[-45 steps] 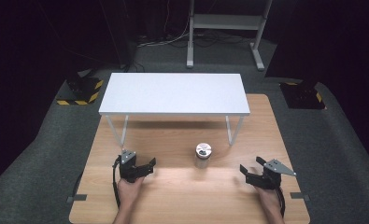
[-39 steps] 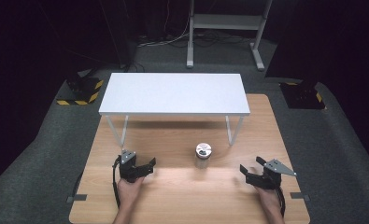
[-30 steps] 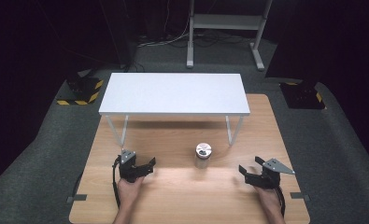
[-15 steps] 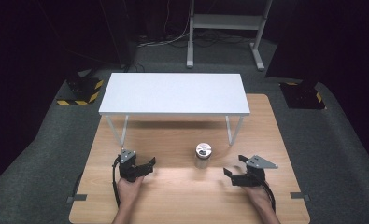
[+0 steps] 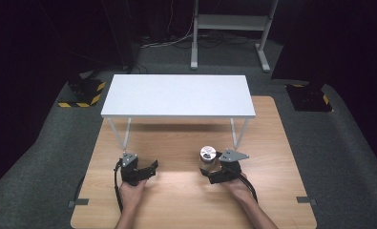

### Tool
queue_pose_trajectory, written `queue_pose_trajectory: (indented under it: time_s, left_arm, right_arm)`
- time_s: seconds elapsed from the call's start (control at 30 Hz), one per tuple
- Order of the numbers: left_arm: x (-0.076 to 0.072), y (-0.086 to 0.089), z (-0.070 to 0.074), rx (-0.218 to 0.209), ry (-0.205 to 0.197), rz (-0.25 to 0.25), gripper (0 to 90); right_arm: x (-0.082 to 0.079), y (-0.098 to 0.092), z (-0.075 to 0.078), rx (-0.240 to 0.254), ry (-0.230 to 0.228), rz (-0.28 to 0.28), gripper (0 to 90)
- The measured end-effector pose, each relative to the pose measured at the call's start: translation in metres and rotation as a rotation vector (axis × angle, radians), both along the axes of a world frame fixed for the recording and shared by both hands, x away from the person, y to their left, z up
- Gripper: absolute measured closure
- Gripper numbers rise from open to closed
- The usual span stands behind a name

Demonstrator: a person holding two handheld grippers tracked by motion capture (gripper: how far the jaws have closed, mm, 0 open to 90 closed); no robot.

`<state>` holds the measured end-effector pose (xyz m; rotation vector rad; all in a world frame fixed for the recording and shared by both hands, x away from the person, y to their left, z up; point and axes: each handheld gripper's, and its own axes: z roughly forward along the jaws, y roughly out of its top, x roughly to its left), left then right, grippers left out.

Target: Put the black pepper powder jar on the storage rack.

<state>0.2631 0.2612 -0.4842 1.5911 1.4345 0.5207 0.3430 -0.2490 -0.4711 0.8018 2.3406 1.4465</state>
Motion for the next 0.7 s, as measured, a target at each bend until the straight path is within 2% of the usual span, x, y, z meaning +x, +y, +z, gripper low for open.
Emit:
queue_pose_trajectory:
  time_s: [0.33,0.47,0.5,0.6,0.63,0.7]
  left_arm:
    - [0.0,0.001,0.0,-0.005,-0.001,0.0,6.4]
    - [0.0,0.001,0.0,-0.007,-0.001,0.0,6.4]
    - [0.0,0.001,0.0,-0.007,-0.001,-0.001,6.4]
    - [0.0,0.001,0.0,-0.008,-0.001,-0.002,6.4]
    - [0.0,0.001,0.0,-0.008,-0.001,-0.002,6.4]
    - [0.0,0.001,0.0,-0.008,0.0,-0.003,6.4]
  right_arm:
    - [0.013,0.014,0.002,-0.014,0.005,-0.009,9.5]
    - [0.016,0.016,0.0,0.003,0.015,-0.013,15.0]
    - [0.017,0.017,0.0,0.006,0.019,-0.011,18.8]
    - [0.017,0.018,0.0,0.005,0.014,-0.008,22.9]
    - [0.017,0.019,0.001,0.003,0.009,0.001,27.7]
    - [0.016,0.021,0.002,-0.005,0.007,0.002,29.2]
